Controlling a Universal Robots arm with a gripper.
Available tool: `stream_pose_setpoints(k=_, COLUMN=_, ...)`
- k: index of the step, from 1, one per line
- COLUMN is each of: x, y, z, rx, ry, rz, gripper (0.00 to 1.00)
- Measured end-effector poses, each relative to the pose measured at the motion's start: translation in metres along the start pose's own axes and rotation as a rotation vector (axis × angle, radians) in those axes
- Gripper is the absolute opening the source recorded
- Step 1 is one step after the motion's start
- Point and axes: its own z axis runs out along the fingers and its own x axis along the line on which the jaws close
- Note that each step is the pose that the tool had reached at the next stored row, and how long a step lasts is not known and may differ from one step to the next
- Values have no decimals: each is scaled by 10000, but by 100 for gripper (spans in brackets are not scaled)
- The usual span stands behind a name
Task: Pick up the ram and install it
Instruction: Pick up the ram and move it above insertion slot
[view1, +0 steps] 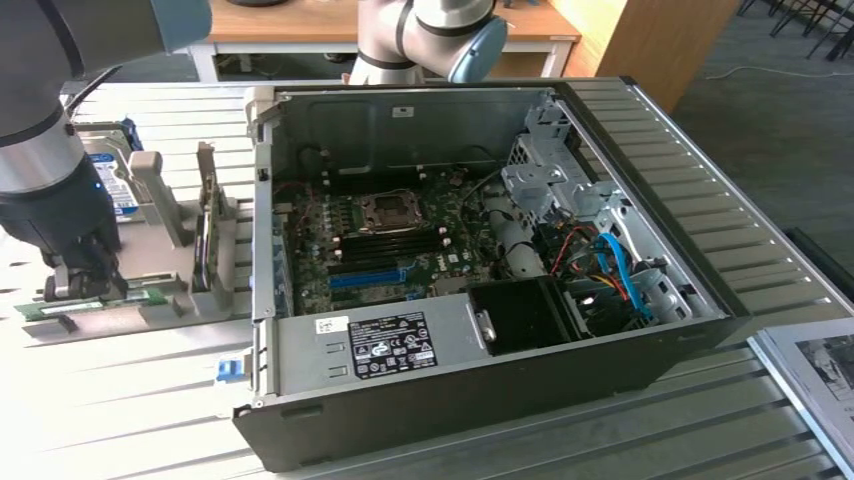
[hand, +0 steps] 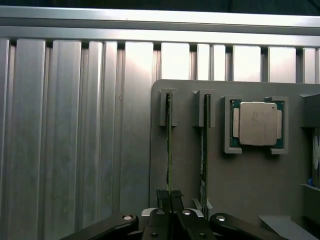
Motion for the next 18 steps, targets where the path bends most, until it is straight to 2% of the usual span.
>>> stream_pose_setpoints(k=18, x=-1, y=11, z=-258, rx=0, ry=0, rz=0, gripper=11)
